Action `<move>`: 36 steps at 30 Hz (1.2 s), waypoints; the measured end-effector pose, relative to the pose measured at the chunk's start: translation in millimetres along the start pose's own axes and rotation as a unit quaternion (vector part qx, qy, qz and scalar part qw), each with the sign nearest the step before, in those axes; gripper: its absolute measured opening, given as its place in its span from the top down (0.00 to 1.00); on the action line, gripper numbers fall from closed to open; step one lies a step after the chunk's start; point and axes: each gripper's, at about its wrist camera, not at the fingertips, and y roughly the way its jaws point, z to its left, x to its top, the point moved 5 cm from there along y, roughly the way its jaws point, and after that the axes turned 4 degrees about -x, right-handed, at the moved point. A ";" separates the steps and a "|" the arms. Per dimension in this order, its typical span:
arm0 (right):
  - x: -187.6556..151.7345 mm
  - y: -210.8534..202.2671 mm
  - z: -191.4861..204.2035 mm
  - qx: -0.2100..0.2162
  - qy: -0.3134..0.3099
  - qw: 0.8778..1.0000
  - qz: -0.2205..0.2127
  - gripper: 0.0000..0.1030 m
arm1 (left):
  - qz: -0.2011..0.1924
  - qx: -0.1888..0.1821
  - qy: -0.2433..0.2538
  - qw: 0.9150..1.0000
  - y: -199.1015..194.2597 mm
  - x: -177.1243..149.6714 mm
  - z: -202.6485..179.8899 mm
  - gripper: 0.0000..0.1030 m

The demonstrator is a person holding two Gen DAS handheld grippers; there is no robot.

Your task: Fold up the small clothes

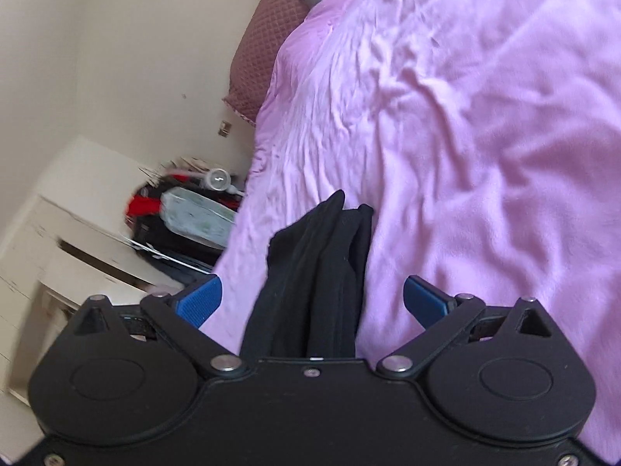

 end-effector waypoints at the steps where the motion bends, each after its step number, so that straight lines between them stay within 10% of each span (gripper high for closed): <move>1: 1.8 6.3 -1.3 0.006 0.003 1.000 0.007 0.01 | 0.006 -0.014 -0.005 1.000 2.3 0.6 -0.8 0.44; 23: 15.8 146.6 32.7 -0.023 -0.055 0.989 0.132 0.02 | 0.063 -0.042 -0.040 0.996 41.9 8.2 7.3 0.40; 25: 15.9 149.6 35.3 -0.042 -0.070 0.988 0.129 0.13 | 0.068 -0.048 -0.049 0.995 41.9 9.4 10.6 0.41; 27: 17.6 151.0 32.2 -0.075 -0.068 0.987 0.125 0.55 | 0.068 -0.054 -0.061 0.994 39.8 10.9 12.4 0.46; 36: 20.1 145.1 57.8 -0.076 -0.043 0.991 0.098 0.69 | 0.021 -0.077 -0.066 0.995 19.5 5.3 2.9 0.84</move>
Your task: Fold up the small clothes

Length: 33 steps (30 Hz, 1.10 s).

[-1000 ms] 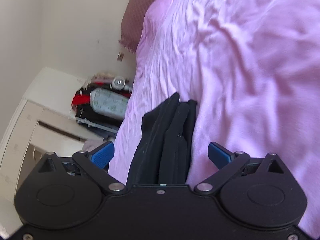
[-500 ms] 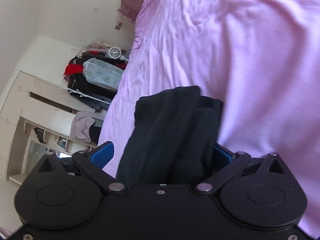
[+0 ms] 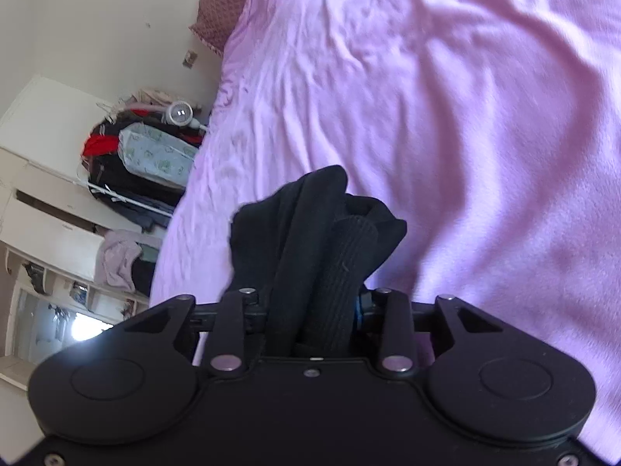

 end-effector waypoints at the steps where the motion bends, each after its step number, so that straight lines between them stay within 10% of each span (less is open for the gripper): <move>1: 2.5 -2.9 7.4 0.003 -0.006 1.000 -0.004 0.69 | -0.004 -0.007 0.010 1.000 -2.9 -0.5 -6.3 0.84; 11: 16.9 9.6 114.8 0.057 -0.074 0.996 -0.010 0.71 | -0.066 -0.058 0.090 0.992 -80.3 18.5 -67.9 0.87; 21: 4.7 134.1 239.0 0.154 -0.124 0.980 0.037 0.72 | -0.192 -0.026 0.114 0.974 -231.1 37.8 -66.3 0.87; 29: -26.1 277.5 213.6 0.043 -0.142 0.984 0.100 0.72 | -0.225 0.032 -0.026 0.974 -256.8 38.5 76.4 0.86; 33: -37.2 288.6 184.1 -0.012 -0.132 0.990 0.054 0.56 | -0.229 -0.005 -0.027 0.973 -262.7 30.9 97.8 0.82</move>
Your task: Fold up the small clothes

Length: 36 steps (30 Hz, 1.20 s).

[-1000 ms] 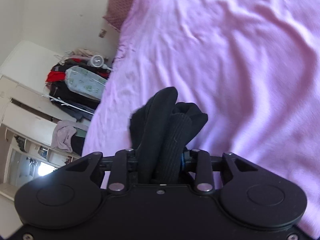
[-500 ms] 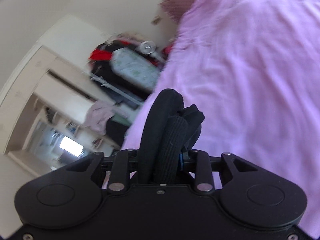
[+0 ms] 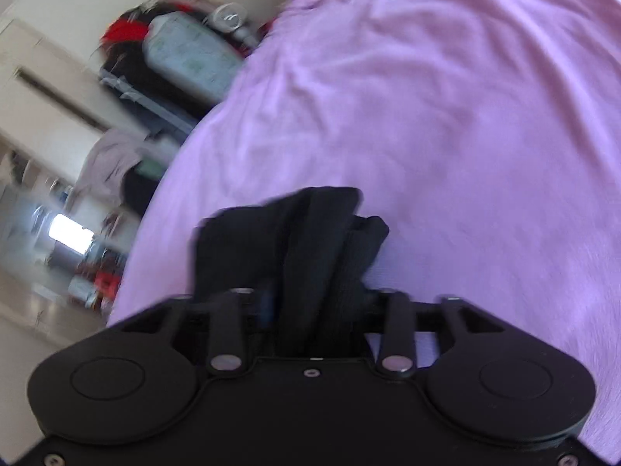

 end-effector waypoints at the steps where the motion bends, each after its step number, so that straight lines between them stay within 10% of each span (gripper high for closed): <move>1: -0.3 -5.5 -0.6 -0.015 -0.010 1.000 -0.013 0.52 | 0.004 -0.002 0.014 1.000 -4.5 0.6 -4.3 0.79; 5: 3.4 -49.7 21.0 -0.083 -0.100 0.989 -0.067 0.43 | 0.006 0.025 0.061 0.998 -22.4 3.7 -15.5 0.67; 14: -108.7 -179.7 91.6 -0.015 -0.226 0.971 -0.075 0.44 | -0.061 0.013 0.108 0.992 -75.5 -30.6 -65.5 0.57; 27: -179.8 -151.0 30.1 -0.112 -0.205 0.972 -0.035 0.53 | -0.030 0.087 0.128 0.987 -27.0 -52.1 -15.4 0.54; 36: -177.2 -156.9 35.0 -0.123 -0.181 0.975 -0.036 0.47 | -0.046 0.129 0.153 0.979 -6.4 -43.6 -67.0 0.56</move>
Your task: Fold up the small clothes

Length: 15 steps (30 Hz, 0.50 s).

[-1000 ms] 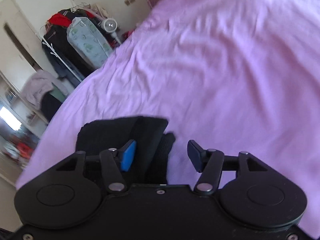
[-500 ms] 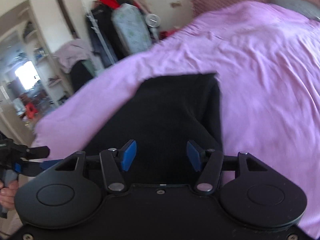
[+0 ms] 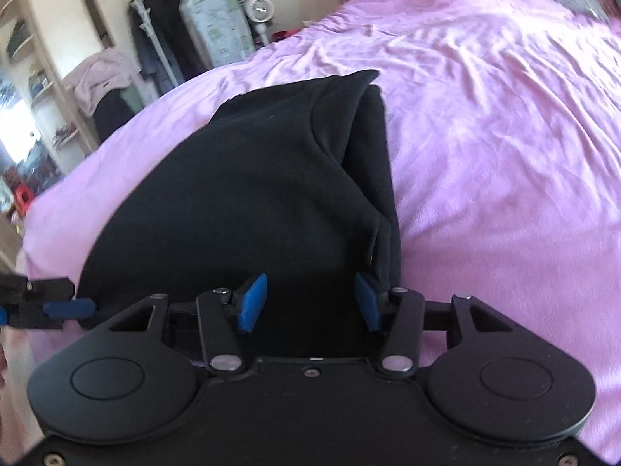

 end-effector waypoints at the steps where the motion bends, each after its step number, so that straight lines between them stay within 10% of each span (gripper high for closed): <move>1: 3.9 -7.2 2.5 -0.001 0.013 1.000 -0.002 0.44 | -0.007 0.010 0.009 1.000 -5.9 4.1 -12.3 0.56; 15: 47.5 -122.0 109.8 -0.093 -0.037 0.993 -0.069 0.07 | -0.049 0.152 0.161 0.974 -65.3 26.1 -143.6 0.41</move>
